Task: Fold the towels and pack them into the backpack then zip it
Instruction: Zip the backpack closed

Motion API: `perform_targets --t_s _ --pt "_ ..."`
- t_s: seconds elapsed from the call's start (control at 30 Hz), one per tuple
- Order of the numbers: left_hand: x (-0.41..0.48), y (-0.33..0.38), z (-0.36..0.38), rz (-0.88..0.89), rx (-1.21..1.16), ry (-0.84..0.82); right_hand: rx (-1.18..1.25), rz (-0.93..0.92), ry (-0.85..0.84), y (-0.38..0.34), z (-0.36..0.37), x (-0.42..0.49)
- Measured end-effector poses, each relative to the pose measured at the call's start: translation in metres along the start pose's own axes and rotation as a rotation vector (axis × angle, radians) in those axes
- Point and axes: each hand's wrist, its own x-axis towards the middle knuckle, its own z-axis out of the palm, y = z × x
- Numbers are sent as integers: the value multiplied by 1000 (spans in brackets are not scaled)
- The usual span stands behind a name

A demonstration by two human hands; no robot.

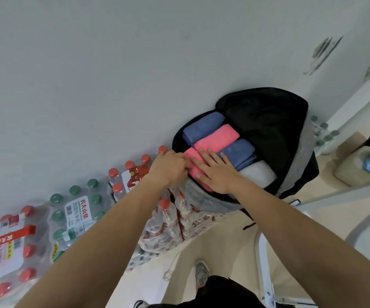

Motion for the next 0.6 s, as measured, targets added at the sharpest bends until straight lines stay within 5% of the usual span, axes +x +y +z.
perform_targets --t_s 0.17,0.33,0.47,0.6 --pt "45 16 -31 17 -50 142 177 130 369 38 -39 -31" --pt "105 53 -71 171 -163 246 104 528 561 122 -67 -83" --pt "148 90 -90 192 -262 310 281 830 527 163 -74 -96" --pt "177 119 -93 173 -315 289 529 865 471 187 -68 -76"
